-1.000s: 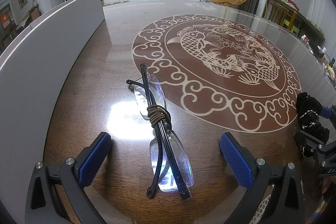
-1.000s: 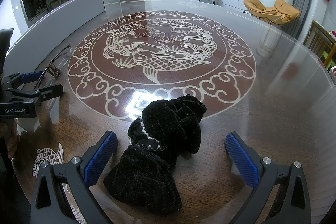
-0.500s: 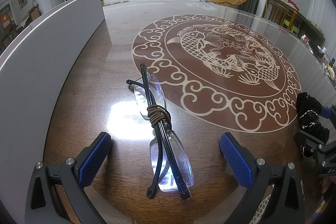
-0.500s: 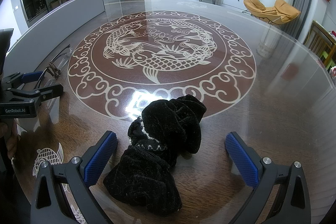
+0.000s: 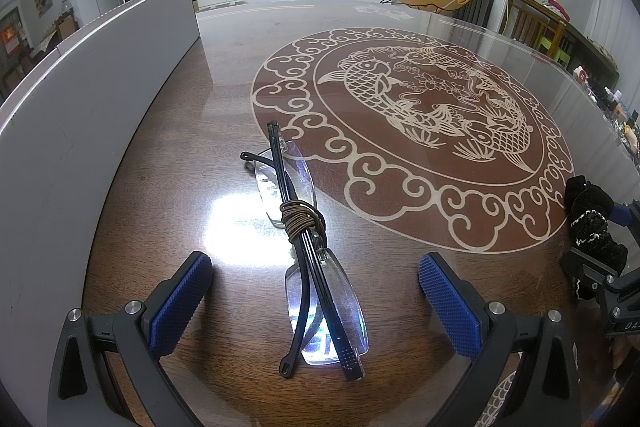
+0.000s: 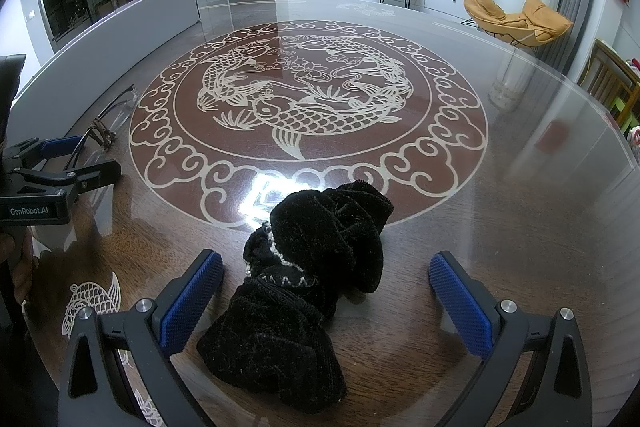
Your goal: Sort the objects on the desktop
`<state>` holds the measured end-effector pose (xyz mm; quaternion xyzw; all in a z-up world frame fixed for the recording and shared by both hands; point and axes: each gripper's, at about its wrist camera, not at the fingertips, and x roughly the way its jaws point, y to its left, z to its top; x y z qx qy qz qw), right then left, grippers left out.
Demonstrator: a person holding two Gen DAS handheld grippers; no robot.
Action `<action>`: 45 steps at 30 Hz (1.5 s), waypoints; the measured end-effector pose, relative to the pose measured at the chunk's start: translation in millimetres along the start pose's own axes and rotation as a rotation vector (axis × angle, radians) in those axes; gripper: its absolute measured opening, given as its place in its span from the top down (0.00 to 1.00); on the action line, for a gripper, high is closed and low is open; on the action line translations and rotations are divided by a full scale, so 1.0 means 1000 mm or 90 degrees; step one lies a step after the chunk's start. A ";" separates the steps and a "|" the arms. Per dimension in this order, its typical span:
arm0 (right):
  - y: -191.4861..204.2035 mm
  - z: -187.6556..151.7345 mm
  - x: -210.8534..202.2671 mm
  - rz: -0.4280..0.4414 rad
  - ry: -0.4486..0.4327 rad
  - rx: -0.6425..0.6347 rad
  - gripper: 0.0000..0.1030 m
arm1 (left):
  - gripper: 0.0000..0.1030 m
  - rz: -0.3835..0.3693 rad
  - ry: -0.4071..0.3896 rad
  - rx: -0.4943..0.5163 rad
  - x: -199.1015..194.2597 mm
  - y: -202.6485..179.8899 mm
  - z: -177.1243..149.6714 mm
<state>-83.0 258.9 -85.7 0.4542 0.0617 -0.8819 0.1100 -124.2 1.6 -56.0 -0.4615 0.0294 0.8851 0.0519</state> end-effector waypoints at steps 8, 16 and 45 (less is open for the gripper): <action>0.001 0.000 0.001 0.000 0.000 0.000 0.00 | 0.00 0.000 0.000 0.000 0.000 0.000 0.000; 0.001 0.000 0.001 0.000 0.000 0.000 0.00 | 0.00 0.000 0.000 0.000 0.000 0.000 0.000; -0.003 0.008 0.004 0.023 0.081 -0.033 0.00 | 0.00 -0.043 0.029 0.057 -0.004 0.002 -0.002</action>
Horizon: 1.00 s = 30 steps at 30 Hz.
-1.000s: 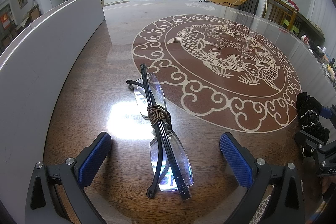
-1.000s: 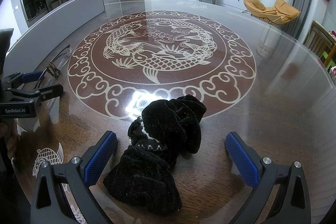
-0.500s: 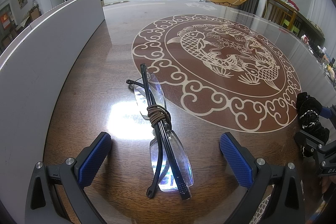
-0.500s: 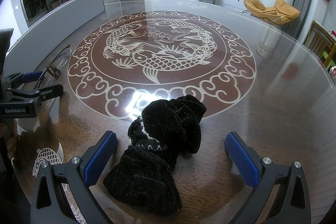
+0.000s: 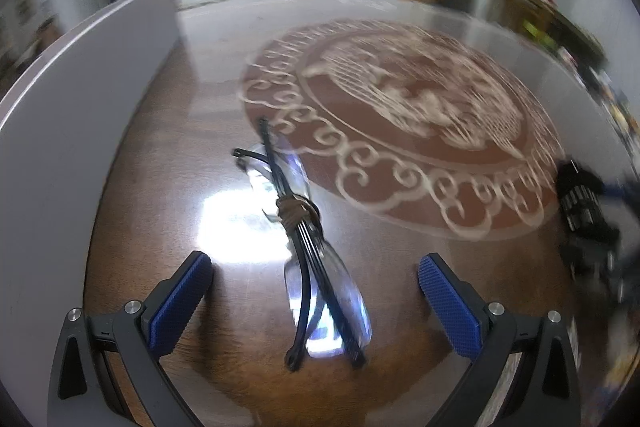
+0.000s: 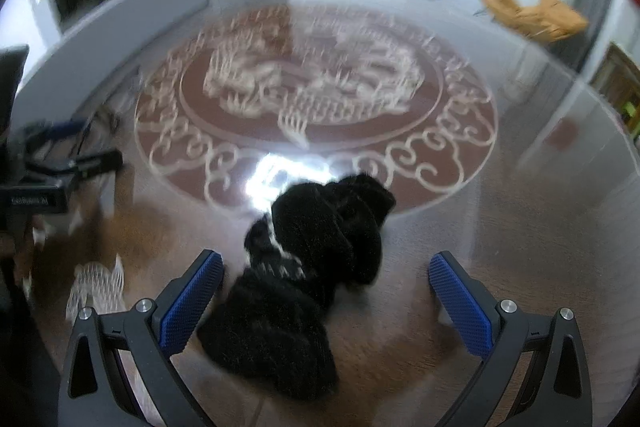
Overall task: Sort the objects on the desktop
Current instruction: 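Carry the eyeglasses and black cloth into the bin and open both grippers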
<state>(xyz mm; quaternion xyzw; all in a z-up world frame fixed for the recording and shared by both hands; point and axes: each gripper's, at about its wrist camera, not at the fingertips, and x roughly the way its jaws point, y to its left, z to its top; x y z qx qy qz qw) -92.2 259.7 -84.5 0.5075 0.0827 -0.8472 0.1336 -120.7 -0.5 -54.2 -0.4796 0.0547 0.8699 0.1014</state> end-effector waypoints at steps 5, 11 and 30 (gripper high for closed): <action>-0.036 0.000 -0.013 0.062 0.077 0.081 0.00 | 0.00 -0.060 0.039 -0.011 -0.009 0.015 -0.003; -0.019 0.006 -0.019 0.070 0.078 0.038 0.12 | 0.05 -0.057 0.040 -0.038 0.002 0.015 0.015; 0.135 0.166 -0.122 0.162 -0.127 -0.162 0.65 | 0.89 -0.027 -0.168 -0.137 -0.178 0.118 0.038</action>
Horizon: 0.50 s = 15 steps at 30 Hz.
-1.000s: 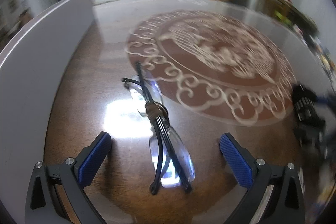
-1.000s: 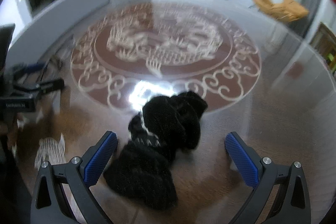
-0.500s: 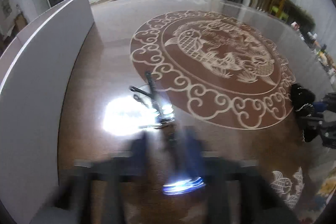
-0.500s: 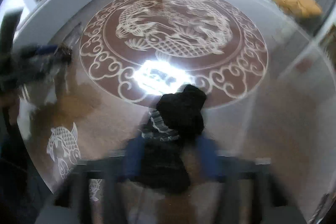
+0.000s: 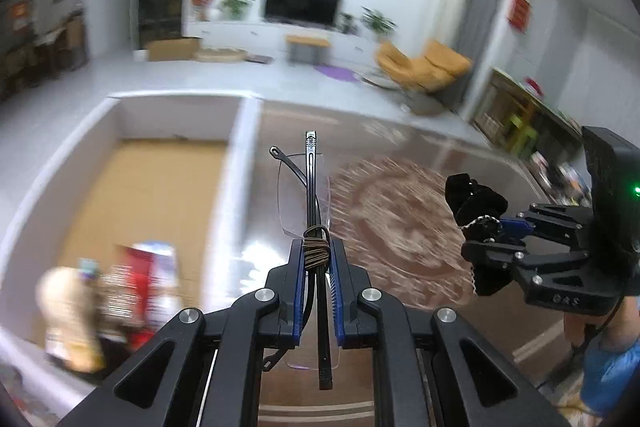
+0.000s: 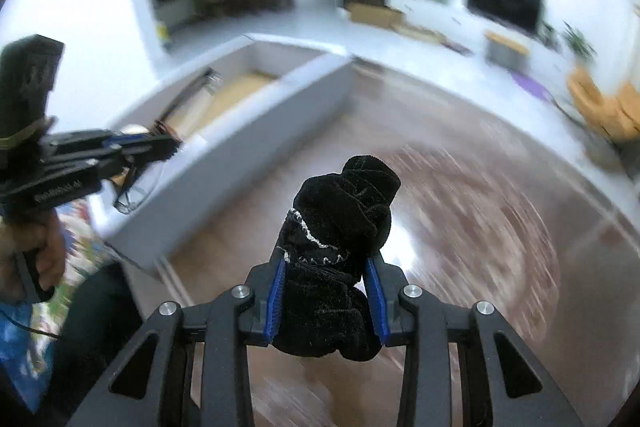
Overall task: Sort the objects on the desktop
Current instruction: 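Carry the eyeglasses and black cloth into the bin and open both grippers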
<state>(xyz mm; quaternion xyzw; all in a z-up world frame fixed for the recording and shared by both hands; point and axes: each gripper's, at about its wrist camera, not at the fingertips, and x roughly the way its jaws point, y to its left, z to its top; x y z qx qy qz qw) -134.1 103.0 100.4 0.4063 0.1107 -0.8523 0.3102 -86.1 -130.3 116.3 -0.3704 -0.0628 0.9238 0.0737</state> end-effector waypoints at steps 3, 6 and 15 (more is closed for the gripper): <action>0.047 0.056 0.017 0.058 -0.039 -0.034 0.65 | 0.89 0.071 0.001 -0.040 -0.015 0.056 0.011; 0.095 0.107 0.054 0.098 -0.049 -0.067 0.65 | 0.89 0.121 0.029 -0.094 -0.006 0.109 0.009; 0.171 0.164 0.219 0.041 0.086 -0.147 0.58 | 0.82 0.164 0.113 -0.149 0.048 0.161 -0.024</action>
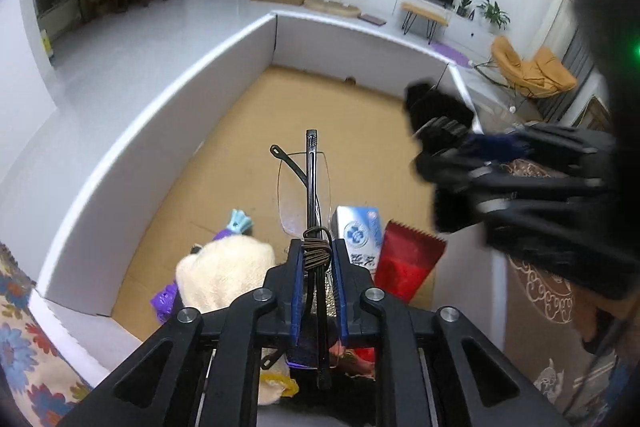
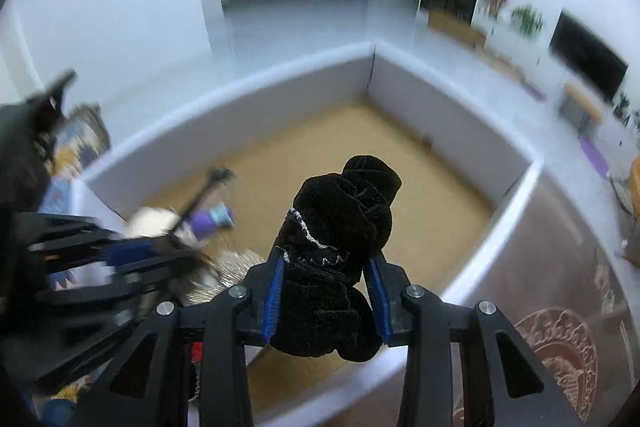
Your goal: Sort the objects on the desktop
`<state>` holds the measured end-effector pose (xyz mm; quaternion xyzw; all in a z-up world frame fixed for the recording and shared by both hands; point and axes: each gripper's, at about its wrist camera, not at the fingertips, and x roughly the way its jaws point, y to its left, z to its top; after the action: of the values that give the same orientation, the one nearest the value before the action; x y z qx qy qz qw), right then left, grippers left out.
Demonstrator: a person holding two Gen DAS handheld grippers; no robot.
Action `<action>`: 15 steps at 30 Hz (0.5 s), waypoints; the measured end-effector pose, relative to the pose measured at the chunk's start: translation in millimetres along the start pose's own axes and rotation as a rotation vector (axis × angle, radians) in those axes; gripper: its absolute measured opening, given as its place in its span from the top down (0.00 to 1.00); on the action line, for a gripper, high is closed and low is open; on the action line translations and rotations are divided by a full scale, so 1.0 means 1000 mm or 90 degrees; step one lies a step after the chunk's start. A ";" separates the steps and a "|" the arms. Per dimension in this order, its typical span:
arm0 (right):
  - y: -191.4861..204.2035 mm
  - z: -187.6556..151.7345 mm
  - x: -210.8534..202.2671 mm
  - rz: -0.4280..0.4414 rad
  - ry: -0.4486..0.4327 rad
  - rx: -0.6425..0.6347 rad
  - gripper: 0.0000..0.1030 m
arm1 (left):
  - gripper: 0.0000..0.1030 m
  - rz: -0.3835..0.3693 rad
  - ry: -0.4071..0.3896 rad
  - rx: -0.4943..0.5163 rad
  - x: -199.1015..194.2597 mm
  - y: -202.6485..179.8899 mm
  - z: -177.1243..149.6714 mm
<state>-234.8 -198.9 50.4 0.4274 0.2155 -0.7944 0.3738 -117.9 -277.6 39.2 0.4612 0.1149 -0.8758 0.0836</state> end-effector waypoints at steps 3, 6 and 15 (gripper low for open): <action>-0.005 -0.001 0.034 -0.011 0.075 -0.003 0.35 | 0.39 0.004 -0.008 0.001 0.001 0.000 -0.001; -0.011 -0.005 0.021 -0.024 0.049 -0.004 0.22 | 0.10 0.068 -0.073 0.010 -0.016 -0.004 -0.005; -0.035 0.004 -0.048 -0.042 0.003 0.054 0.00 | 0.00 0.139 -0.083 -0.085 -0.049 -0.003 -0.003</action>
<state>-247.2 -160.0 94.2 0.4376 0.1965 -0.8136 0.3285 -88.6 -271.8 78.1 0.4065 0.1165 -0.8800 0.2165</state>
